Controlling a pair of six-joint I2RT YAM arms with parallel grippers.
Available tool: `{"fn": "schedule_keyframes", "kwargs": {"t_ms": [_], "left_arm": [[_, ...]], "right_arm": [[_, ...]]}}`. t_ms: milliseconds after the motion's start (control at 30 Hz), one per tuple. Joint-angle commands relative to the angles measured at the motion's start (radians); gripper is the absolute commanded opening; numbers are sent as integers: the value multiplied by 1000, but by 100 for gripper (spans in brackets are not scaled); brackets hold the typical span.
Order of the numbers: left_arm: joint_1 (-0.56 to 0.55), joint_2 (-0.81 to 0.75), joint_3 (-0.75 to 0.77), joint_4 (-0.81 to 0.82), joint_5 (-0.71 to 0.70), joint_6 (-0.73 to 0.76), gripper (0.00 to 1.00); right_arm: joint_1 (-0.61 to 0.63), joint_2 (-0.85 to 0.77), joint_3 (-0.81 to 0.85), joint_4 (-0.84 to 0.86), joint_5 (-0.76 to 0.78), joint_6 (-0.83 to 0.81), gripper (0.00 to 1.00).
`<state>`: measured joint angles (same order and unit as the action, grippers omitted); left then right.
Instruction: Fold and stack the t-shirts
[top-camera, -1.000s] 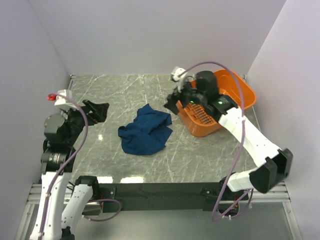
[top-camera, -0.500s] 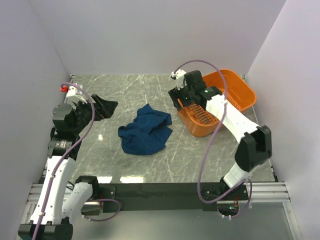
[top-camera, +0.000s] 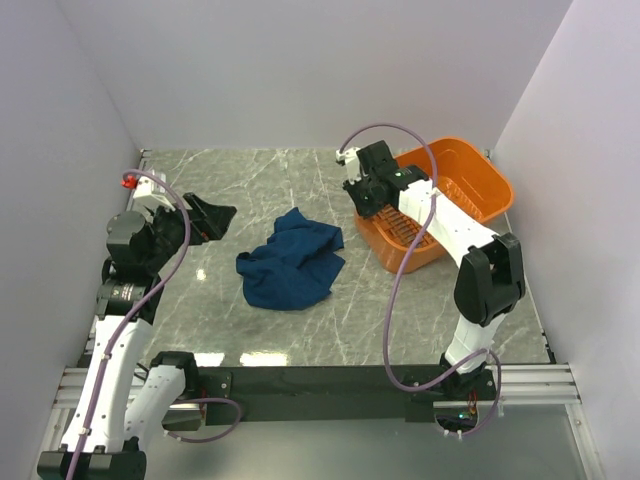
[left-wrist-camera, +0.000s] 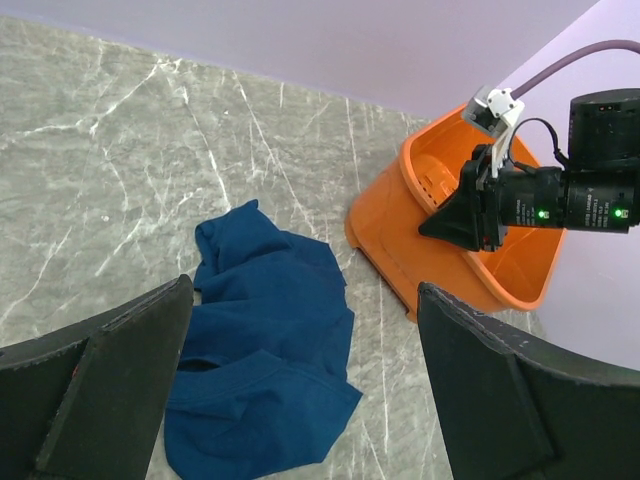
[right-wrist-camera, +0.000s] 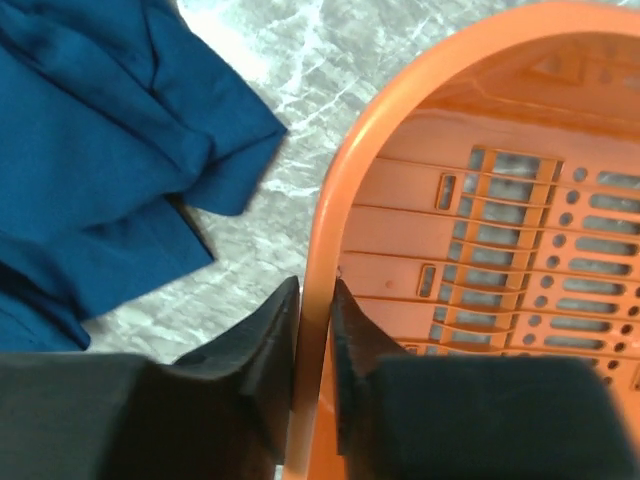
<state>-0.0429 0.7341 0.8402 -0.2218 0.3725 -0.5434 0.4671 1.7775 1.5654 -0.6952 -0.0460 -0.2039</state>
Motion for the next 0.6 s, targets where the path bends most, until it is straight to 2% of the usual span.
{"fn": "schedule_keyframes", "kwargs": {"t_ms": [0, 33, 67, 167, 200, 267, 467, 567], "left_arm": [[-3, -10, 0, 44, 14, -4, 99], [-3, -7, -3, 45, 14, -3, 99], [-3, -9, -1, 48, 14, 0, 99], [-3, -2, -4, 61, 19, 2, 99], [-3, -4, -6, 62, 20, 3, 99], [-3, -2, -7, 68, 23, 5, 99], [-3, 4, -27, 93, 34, 10, 99], [-3, 17, -33, 119, 51, 5, 99]], "right_arm": [[7, -29, 13, -52, 15, -61, 20], [7, -58, 7, -58, 20, -77, 17], [5, -76, -14, -67, 17, -98, 10], [-1, -162, -77, -115, -8, -215, 2], [-4, -186, -96, -133, -15, -303, 0], [-22, -268, -155, -179, -50, -380, 0], [-183, -484, -325, -233, -103, -612, 0], [-281, -576, -419, -244, -120, -796, 0]]}}
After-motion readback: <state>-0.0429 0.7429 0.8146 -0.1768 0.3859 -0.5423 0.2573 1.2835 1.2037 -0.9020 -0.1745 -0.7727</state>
